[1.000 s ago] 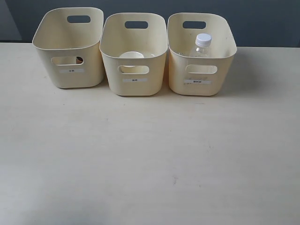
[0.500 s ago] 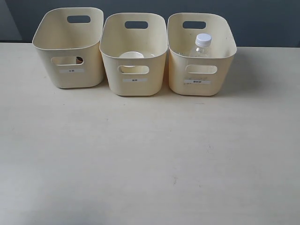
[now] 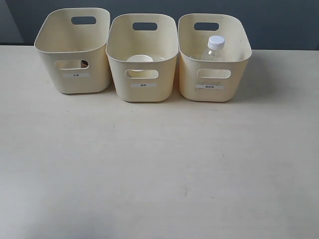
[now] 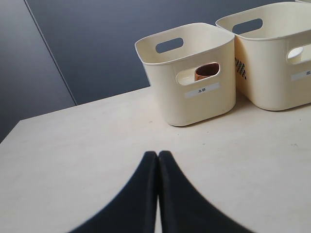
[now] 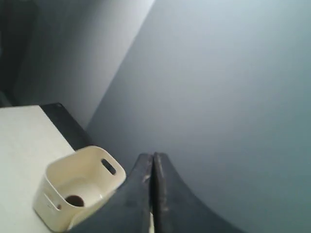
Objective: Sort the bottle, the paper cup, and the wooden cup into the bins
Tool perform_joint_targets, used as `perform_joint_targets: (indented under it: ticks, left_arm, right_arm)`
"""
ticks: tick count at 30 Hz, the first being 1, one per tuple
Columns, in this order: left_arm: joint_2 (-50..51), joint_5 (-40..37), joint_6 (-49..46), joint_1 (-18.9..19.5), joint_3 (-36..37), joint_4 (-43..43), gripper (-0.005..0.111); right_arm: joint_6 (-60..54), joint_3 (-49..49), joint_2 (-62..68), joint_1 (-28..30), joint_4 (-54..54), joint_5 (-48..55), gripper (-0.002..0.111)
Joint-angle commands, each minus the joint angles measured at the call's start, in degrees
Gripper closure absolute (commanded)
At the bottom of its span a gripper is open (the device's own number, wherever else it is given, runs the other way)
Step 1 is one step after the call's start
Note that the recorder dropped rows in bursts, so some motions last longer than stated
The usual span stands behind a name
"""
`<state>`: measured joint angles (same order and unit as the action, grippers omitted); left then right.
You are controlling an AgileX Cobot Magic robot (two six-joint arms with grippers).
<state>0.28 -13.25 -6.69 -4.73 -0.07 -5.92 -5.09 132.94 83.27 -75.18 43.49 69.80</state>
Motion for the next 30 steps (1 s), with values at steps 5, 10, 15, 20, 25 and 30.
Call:
perform_joint_targets:
  ticks: [5, 10, 15, 20, 25, 30]
  left_arm:
    - [-0.3, 0.4, 0.1, 0.2, 0.1, -0.2, 0.107]
    - [-0.3, 0.4, 0.1, 0.2, 0.1, -0.2, 0.107]
    - [-0.3, 0.4, 0.1, 0.2, 0.1, -0.2, 0.107]
    - [-0.3, 0.4, 0.1, 0.2, 0.1, -0.2, 0.107]
    - [-0.3, 0.4, 0.1, 0.2, 0.1, -0.2, 0.107]
    - [-0.3, 0.4, 0.1, 0.2, 0.1, -0.2, 0.107]
  right_arm:
    - [11.4, -22.9, -9.9, -0.2, 14.1, 0.2, 0.109]
    - [19.0, -36.4, -16.0, -0.2, 17.2, 0.0, 0.109]
    - [21.7, -48.5, -20.3, -0.2, 16.5, -4.0, 0.109]
    - [25.3, -53.5, -21.0, -0.2, 15.0, -5.2, 0.109]
    - [25.7, -53.5, -20.7, -0.2, 8.7, -5.4, 0.109]
    - [25.7, -53.5, -20.7, -0.2, 4.7, -5.7, 0.109]
